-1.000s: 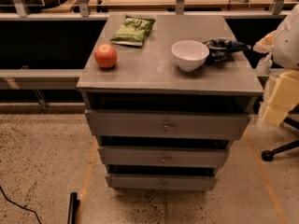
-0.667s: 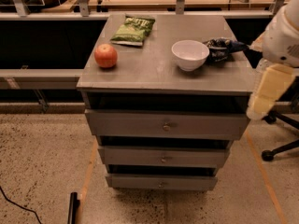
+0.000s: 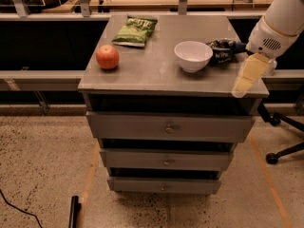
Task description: Move white bowl near green jalapeno chip bag
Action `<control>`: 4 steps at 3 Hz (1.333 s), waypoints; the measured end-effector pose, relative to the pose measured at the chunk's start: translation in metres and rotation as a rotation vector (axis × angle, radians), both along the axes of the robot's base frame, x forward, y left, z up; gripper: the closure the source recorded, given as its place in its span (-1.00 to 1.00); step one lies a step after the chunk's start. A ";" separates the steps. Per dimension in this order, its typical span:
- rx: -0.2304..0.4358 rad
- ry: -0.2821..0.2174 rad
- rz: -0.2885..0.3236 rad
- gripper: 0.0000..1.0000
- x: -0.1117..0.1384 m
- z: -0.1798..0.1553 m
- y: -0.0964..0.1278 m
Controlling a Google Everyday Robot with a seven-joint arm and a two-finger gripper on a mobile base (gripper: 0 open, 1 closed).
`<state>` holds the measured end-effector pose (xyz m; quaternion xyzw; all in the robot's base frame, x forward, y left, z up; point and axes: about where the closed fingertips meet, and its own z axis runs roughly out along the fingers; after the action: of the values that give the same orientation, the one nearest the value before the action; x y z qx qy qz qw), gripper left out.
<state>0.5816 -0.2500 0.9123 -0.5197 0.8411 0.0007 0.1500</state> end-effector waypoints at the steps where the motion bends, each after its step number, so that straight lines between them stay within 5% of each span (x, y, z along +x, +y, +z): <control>1: 0.019 0.006 -0.002 -1.00 0.015 -0.013 0.000; 2: 0.017 0.006 -0.013 -1.00 0.014 -0.012 0.001; 4: 0.186 -0.089 0.043 -1.00 0.021 0.012 0.052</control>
Offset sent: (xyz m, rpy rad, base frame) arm 0.0099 -0.0011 -0.0087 0.0137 0.0139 -0.0344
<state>0.6025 -0.1982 0.9241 -0.5211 0.8185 0.0589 0.2347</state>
